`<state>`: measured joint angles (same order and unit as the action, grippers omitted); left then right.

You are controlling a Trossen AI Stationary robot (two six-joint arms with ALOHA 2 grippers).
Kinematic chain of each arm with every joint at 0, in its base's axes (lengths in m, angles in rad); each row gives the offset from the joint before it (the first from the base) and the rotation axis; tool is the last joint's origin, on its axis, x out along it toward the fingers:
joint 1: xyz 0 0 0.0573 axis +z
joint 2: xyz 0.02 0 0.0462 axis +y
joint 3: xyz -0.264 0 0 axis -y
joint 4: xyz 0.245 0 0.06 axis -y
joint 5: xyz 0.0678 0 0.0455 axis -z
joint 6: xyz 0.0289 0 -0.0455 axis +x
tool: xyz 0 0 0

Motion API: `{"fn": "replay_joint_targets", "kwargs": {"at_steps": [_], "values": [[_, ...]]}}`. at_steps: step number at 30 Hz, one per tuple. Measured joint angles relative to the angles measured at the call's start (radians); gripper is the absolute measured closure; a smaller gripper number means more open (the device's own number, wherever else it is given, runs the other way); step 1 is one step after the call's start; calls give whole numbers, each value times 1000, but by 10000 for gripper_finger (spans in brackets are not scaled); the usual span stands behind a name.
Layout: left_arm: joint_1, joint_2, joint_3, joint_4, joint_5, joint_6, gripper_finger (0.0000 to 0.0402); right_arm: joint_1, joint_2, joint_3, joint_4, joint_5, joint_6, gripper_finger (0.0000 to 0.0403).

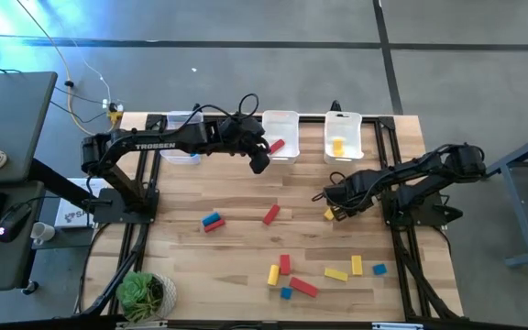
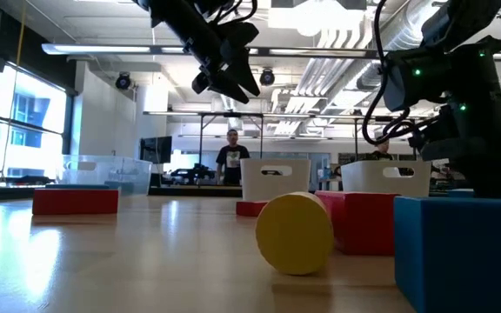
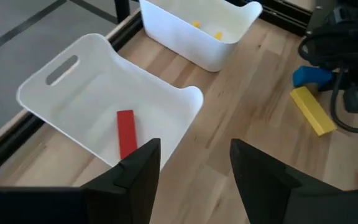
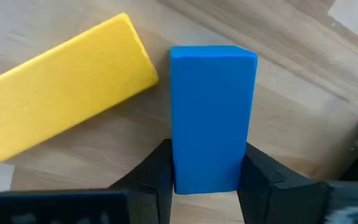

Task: Sort & place blocks by color
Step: Put the blue block into the transparent bin

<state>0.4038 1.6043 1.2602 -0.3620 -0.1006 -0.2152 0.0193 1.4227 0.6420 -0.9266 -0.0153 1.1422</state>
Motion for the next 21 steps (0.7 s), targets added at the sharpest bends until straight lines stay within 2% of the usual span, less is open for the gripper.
{"fn": "replay_joint_targets", "kwargs": {"at_steps": [8, 15, 21], "values": [[0, 0, 0, 0, 71, 1, 222, 1, 0, 102, -34, -41, -47, 296], [0, 0, 0, 0, 73, 33, 222, 1, 0, 279, -173, 53, -82, 296], [0, 0, 0, 18, 149, 27, 221, 0, 0, 423, -184, 119, -190, 296]]}}
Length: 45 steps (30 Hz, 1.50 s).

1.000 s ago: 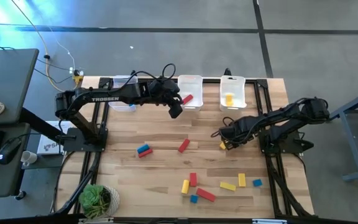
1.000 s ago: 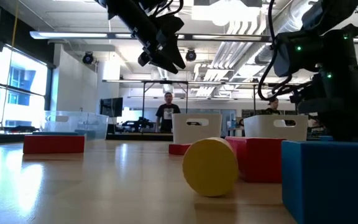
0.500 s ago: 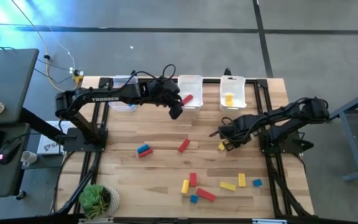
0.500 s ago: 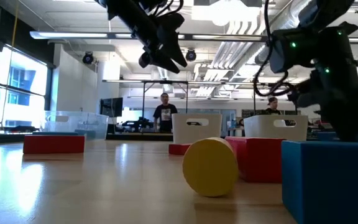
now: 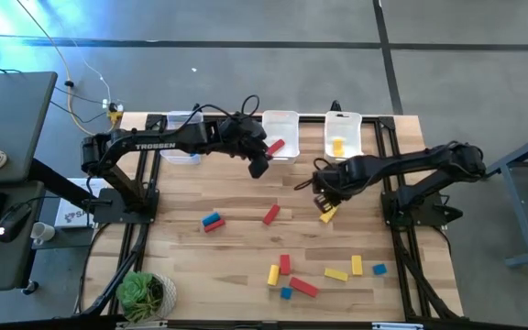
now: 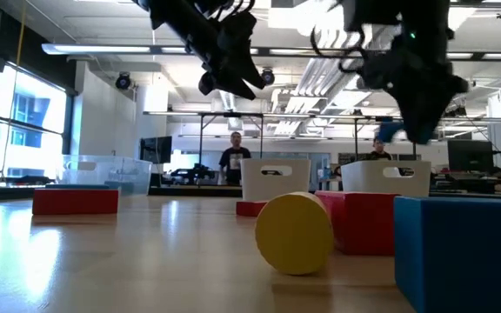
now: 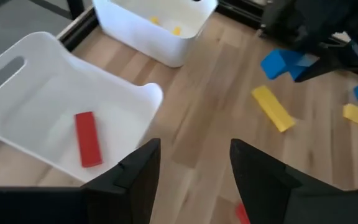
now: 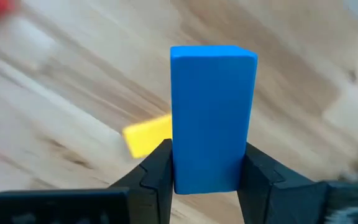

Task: Sort & place blocks by color
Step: Put the blue block into the transparent bin

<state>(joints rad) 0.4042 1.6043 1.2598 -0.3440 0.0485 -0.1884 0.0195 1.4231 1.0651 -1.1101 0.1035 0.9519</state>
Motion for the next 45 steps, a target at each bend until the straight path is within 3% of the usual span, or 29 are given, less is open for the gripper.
{"fn": "replay_joint_targets", "kwargs": {"at_steps": [9, 13, 18, 25, 34, 39, 45], "values": [[-15, 0, 0, 8, 49, 28, 188, -26, 0, 173, 77, 41, -200, 296], [-45, 0, 0, 21, 55, 96, 173, -52, 0, 216, 151, -18, -329, 296], [-87, 0, 0, 81, 140, 173, 171, -81, 0, 248, 205, -114, -472, 296], [-126, 0, 0, 151, 157, 161, 170, -98, 0, 251, 273, -188, -635, 296], [-132, 0, 0, 205, 160, 88, 170, -98, 0, 251, 343, -220, -737, 296], [-132, 0, 0, 269, 216, 87, 171, -98, 0, 251, 371, -228, -751, 296], [-130, 0, 0, 287, 218, 87, 197, -98, 0, 251, 371, -228, -751, 296]]}}
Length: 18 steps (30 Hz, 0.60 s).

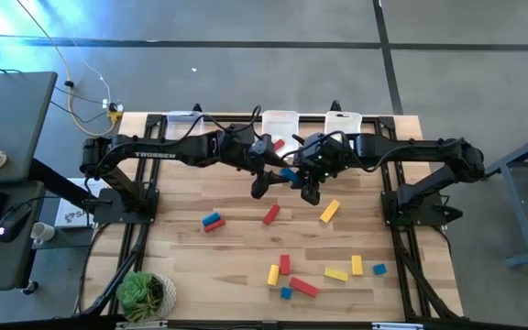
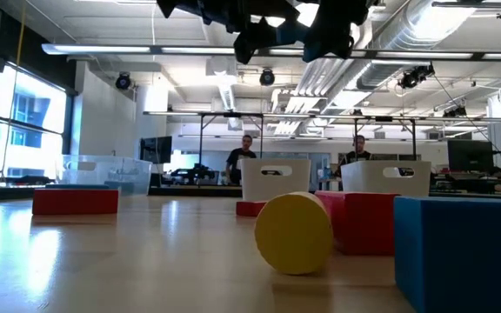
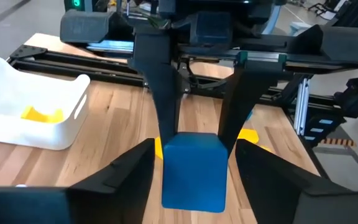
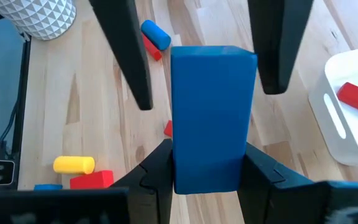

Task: Sort & place blocks by color
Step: Put the blue block into the transparent bin

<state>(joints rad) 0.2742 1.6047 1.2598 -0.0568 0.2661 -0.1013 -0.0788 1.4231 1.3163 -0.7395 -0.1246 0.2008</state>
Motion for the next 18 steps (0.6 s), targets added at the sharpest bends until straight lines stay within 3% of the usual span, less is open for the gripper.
{"fn": "replay_joint_targets", "kwargs": {"at_steps": [9, 15, 18], "values": [[1, 0, 0, -6, 7, 53, 296, 0, 0, 0, -2, 4, -10, 296], [1, 0, 0, -6, -7, 64, 297, 0, 0, 0, -3, 4, 3, 256], [8, 0, 0, -38, -20, 69, 297, 0, 0, 0, -5, 58, 5, 226]]}}
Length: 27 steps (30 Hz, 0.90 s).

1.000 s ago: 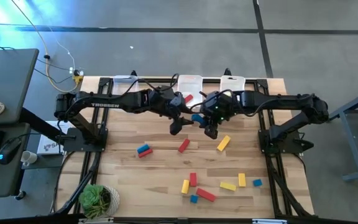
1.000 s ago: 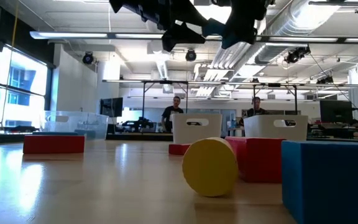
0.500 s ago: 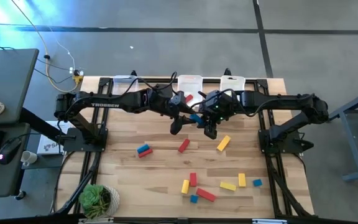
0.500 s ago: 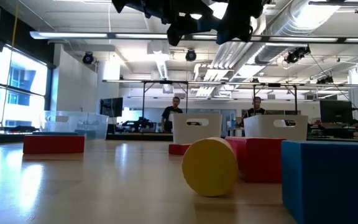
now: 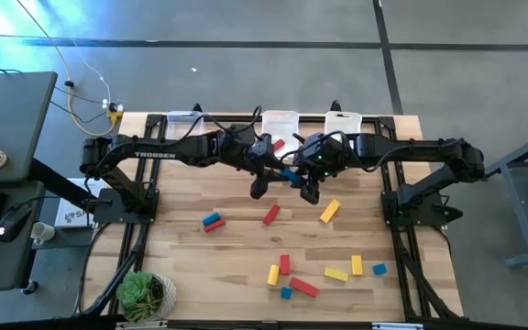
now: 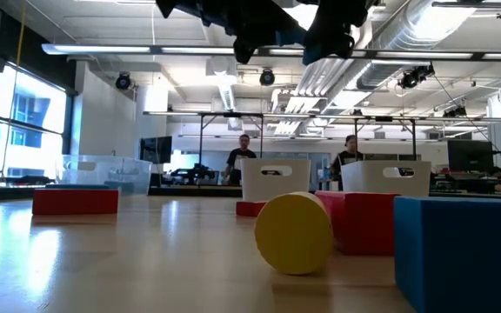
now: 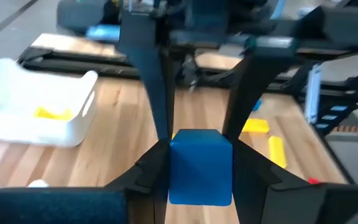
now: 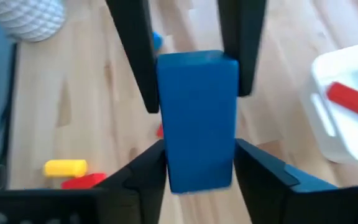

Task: Sort & place blocks by color
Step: Put the blue block into the transparent bin

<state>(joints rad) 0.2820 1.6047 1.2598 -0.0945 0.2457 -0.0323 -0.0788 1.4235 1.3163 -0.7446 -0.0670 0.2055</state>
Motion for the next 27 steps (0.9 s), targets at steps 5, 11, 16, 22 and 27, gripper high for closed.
{"fn": "replay_joint_targets", "kwargs": {"at_steps": [5, 11, 16, 22, 27], "values": [[26, -9, -1, -141, -89, 11, 297, 0, 0, 0, -35, 67, 7, 196], [76, -71, 0, -330, -239, 12, 297, 0, 0, 0, -88, 73, -4, 189], [141, -129, 0, -522, -391, 10, 297, 0, 0, 0, -113, 73, -5, 187], [246, -184, 0, -737, -526, -55, 297, 0, 0, 0, -113, 76, -5, 187], [340, -198, 0, -861, -530, -70, 297, 0, 0, 0, -113, 82, -5, 187]]}}
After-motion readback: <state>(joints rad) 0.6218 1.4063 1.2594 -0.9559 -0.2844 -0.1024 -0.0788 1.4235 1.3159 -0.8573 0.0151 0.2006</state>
